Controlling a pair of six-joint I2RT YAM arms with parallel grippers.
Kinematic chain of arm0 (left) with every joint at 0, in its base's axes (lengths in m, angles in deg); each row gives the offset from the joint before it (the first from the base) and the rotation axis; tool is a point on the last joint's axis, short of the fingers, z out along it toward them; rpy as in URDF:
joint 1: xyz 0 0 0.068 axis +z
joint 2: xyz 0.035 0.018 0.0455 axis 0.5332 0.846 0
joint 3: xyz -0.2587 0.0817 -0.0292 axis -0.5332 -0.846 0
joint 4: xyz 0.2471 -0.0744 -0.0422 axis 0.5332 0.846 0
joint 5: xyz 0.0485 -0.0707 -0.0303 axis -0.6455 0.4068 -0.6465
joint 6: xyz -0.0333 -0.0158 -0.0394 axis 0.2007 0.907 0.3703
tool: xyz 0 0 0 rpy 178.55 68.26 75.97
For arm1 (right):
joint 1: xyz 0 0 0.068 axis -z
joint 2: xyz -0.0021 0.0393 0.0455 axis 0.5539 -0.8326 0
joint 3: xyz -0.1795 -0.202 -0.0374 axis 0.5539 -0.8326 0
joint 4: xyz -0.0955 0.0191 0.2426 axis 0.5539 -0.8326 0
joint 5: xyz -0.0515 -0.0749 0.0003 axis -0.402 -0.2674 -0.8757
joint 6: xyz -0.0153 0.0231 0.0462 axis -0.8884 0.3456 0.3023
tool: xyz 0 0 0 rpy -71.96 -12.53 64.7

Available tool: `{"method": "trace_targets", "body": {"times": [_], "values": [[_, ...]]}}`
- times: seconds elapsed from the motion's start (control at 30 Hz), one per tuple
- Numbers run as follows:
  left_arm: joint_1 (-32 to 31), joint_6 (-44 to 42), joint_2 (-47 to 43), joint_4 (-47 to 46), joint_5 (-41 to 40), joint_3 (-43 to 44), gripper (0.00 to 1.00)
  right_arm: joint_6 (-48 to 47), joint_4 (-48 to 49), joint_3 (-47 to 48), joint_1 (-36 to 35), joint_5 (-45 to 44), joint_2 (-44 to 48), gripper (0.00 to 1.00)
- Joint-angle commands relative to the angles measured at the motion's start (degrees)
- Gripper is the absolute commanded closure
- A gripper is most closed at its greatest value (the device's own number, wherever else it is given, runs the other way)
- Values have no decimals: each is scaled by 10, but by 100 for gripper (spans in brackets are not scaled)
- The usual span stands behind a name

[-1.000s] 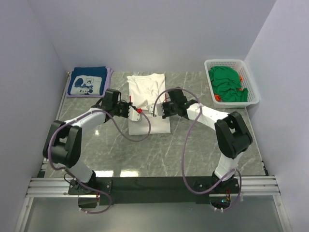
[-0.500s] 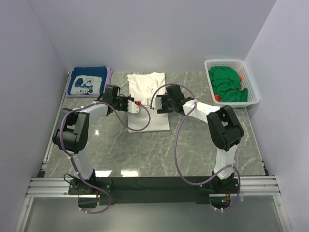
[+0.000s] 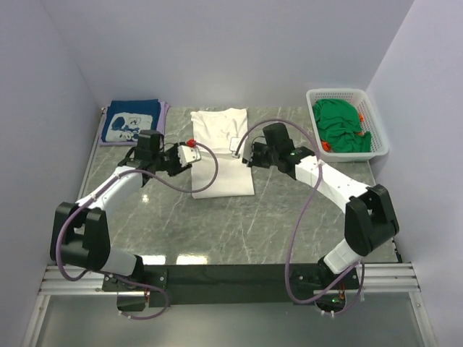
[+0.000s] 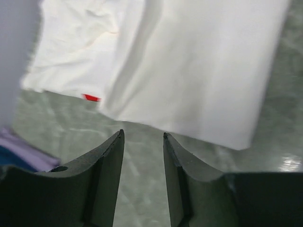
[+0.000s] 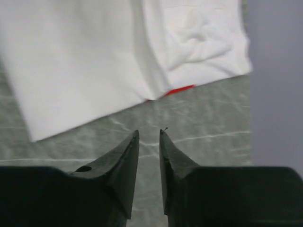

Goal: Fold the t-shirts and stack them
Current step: Fold the tshirt

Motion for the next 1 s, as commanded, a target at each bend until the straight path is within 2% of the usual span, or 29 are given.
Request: {"method": "trace_targets", "body": {"times": [0.0, 0.1, 0.17, 0.27, 0.4, 0.5, 0.53, 0.63, 0.8, 0.97], "values": [[-6, 137, 13, 43, 46, -9, 57, 93, -83, 15, -5, 51, -30, 71], [-6, 237, 56, 94, 94, 31, 60, 167, -132, 45, -4, 92, -63, 73], [-4, 293, 92, 85, 121, 49, 61, 229, -150, 65, -4, 134, -99, 73], [4, 399, 151, 48, 159, 91, 61, 314, -163, 114, 6, 188, -155, 73], [18, 549, 239, 1, 203, 183, 62, 417, -137, 210, 40, 267, -217, 75], [28, 651, 304, -64, 214, 217, 62, 510, -102, 278, 73, 332, -278, 74], [34, 672, 338, -92, 216, 242, 61, 548, -94, 296, 81, 341, -314, 74], [41, 718, 411, -94, 213, 302, 62, 589, -85, 366, 88, 350, -395, 74], [62, 773, 489, -131, 204, 376, 61, 662, -79, 469, 119, 351, -520, 75], [73, 787, 528, -155, 191, 400, 61, 744, -3, 468, 145, 321, -524, 75]]}}
